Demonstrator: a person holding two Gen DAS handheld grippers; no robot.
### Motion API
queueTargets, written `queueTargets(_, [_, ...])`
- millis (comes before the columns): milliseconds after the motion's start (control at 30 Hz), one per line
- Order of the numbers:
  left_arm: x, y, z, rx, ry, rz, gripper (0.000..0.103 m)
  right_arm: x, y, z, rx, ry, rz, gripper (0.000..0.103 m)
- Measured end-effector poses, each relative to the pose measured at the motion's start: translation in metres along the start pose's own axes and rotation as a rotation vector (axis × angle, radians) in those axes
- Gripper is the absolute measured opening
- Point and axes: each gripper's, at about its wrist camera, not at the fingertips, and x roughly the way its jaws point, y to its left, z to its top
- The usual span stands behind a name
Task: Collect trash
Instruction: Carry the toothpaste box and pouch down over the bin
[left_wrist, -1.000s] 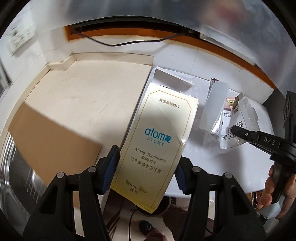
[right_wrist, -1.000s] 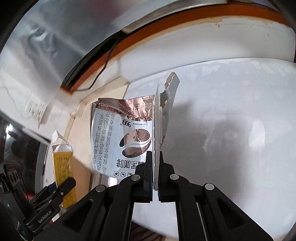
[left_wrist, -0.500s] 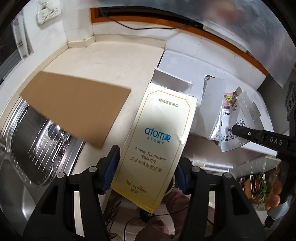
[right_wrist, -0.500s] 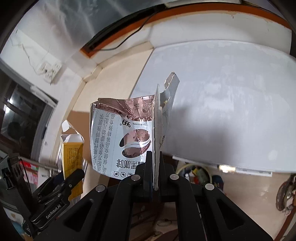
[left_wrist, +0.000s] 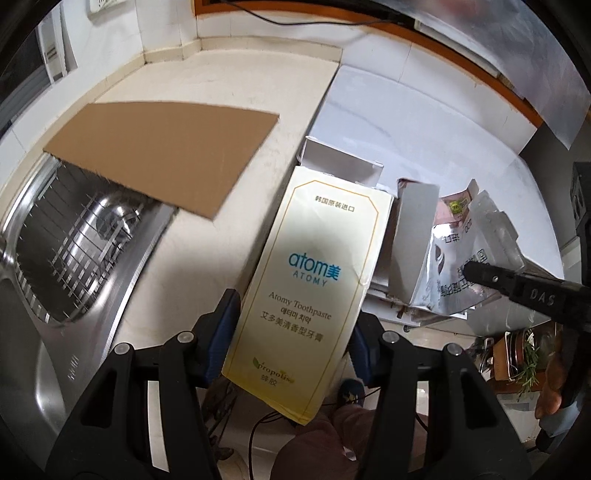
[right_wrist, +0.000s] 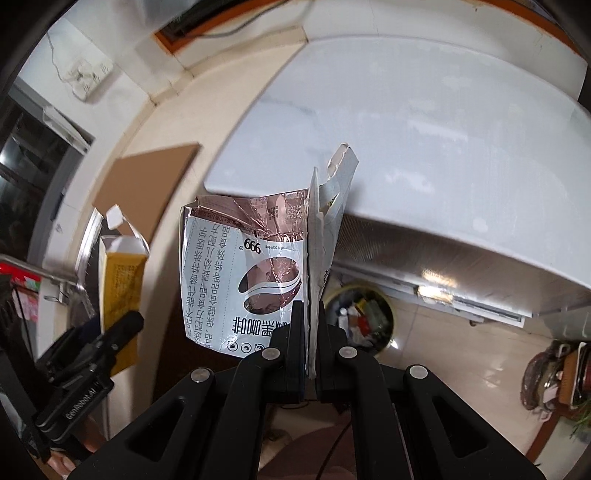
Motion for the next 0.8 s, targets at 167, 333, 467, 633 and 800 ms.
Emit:
queueTargets(167, [0.02, -0.014, -0.019, -0.001, 0.042, 0.011, 0.051, 0.027, -0.01, -0.012, -0.039, 0.049, -0.038, 0.003])
queueTargets(333, [0.044, -0.031, -0.038, -0.006, 0.09, 0.024, 0.05, 0.058, -0.027, -0.025, -0.054, 0.099, -0.065, 0.003])
queueTargets(467, [0.068, -0.046, -0.054, -0.024, 0.124, 0.027, 0.05, 0.08, -0.044, -0.042, -0.067, 0.144, -0.081, 0.003])
queueTargets(633, [0.102, -0.061, -0.072, -0.048, 0.159, 0.046, 0.05, 0.117, -0.066, -0.057, -0.087, 0.19, -0.094, 0.003])
queueTargets(800, [0.133, -0.06, -0.083, -0.078, 0.183, 0.063, 0.05, 0.147, -0.083, -0.067, -0.117, 0.217, -0.11, 0.003])
